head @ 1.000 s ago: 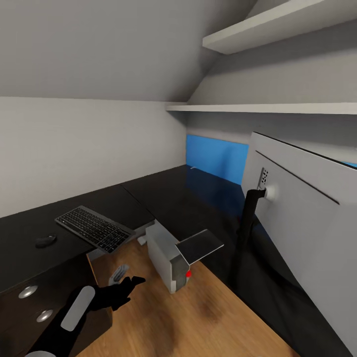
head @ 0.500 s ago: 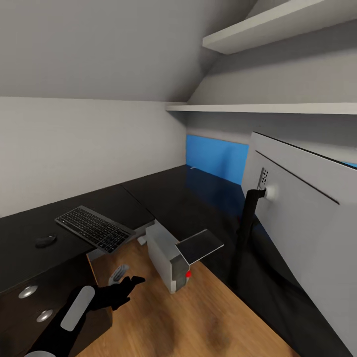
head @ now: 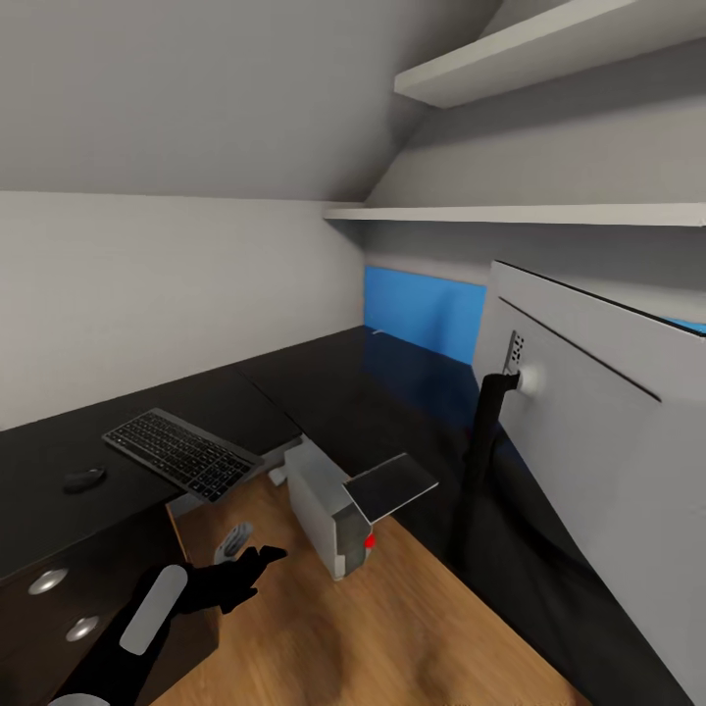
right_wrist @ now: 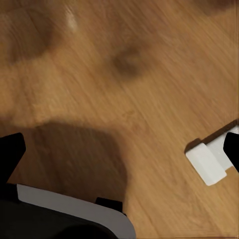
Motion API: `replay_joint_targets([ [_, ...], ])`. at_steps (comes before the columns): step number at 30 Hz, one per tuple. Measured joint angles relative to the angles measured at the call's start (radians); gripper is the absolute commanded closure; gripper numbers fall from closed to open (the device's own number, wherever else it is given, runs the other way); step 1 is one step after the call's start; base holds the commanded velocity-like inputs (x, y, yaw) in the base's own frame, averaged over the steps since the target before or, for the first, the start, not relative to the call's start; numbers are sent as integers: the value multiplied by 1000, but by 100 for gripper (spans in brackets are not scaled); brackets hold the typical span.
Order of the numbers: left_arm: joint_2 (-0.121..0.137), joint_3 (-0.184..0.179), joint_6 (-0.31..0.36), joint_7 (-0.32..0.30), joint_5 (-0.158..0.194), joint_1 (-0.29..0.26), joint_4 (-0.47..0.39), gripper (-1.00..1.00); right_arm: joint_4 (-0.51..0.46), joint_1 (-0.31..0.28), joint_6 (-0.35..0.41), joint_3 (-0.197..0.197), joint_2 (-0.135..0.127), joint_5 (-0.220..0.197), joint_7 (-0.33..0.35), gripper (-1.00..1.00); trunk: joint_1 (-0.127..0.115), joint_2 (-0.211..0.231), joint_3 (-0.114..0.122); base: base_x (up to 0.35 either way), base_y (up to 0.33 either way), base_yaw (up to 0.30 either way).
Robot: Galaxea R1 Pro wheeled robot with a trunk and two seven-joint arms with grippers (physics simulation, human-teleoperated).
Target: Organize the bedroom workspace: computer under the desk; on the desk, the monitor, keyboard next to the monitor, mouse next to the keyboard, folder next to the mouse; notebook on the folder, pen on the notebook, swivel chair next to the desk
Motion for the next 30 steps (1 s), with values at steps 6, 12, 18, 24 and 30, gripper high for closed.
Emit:
replay_joint_targets([
  [6,0,1,0,-1,0,0,0,-100,0,1,-3,-1,2,-2,-9,-100,0,0,0,0,0,-86],
  [12,2,1,0,-1,0,0,0,-100,-1,2,-3,-3,4,-5,-54,-100,0,0,0,0,0,-16],
  [18,3,1,1,-3,0,0,-1,-100,-1,2,-3,-3,3,-6,-70,-100,0,0,0,0,0,-2],
  [24,12,3,2,-50,7,0,-16,-100,-1,2,-3,-4,3,-6,-71,-100,0,0,0,0,0,0],
  [30,52,3,3,-167,16,0,-55,-100,-1,2,-3,-4,2,-7,-72,-100,0,0,0,0,0,0],
])
